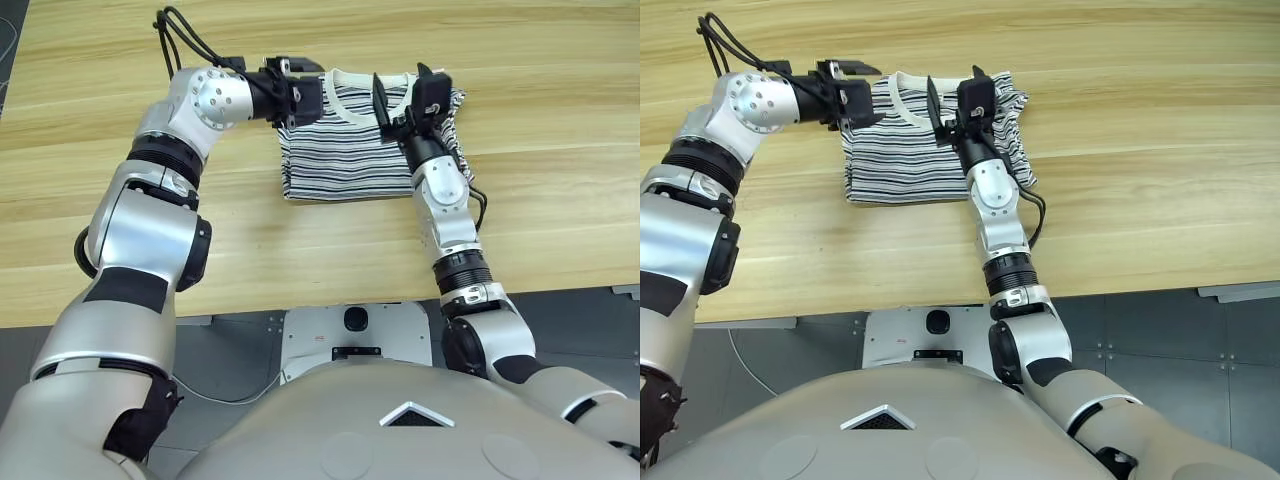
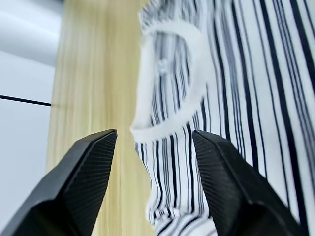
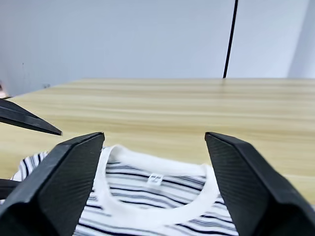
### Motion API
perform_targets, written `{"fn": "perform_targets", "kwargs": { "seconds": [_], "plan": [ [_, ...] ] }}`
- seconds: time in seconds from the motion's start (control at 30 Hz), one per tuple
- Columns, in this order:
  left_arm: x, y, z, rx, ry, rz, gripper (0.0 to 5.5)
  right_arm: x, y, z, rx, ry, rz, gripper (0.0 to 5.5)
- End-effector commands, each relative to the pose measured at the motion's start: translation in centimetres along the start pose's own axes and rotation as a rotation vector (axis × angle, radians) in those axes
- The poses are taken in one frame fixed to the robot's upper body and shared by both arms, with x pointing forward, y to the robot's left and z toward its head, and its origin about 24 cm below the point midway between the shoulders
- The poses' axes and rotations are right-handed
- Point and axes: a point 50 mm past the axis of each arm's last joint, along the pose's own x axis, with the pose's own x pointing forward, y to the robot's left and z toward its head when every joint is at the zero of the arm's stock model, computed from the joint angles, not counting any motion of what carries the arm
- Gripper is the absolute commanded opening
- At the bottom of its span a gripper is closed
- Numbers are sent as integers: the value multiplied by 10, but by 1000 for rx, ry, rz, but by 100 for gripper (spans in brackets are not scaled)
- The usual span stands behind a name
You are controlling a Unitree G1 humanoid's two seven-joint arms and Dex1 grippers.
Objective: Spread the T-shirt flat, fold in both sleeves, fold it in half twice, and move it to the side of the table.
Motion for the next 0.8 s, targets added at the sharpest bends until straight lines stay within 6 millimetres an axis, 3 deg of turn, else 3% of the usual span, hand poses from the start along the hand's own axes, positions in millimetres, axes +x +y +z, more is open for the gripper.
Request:
{"fn": "perform_targets", "kwargs": {
  "seconds": [0.03,0.13,0.23,0.53,0.67,0.8],
  "plan": [
    [16,-7,6,194,94,-37,288,-5,25,-7,-8,67,68,382],
    [21,-14,6,277,133,-72,288,-16,33,-12,-66,94,116,382],
    [21,-28,1,268,152,-170,288,-22,27,-7,-85,73,96,382],
    [-1,-108,-29,32,191,-597,288,-27,-34,42,-37,-166,-182,382],
    [17,-104,-7,-263,39,-347,288,-30,-54,56,-32,-246,-268,382],
    [15,-117,1,-434,-12,-287,288,-38,-71,77,-17,-368,-354,382]
  ]
}}
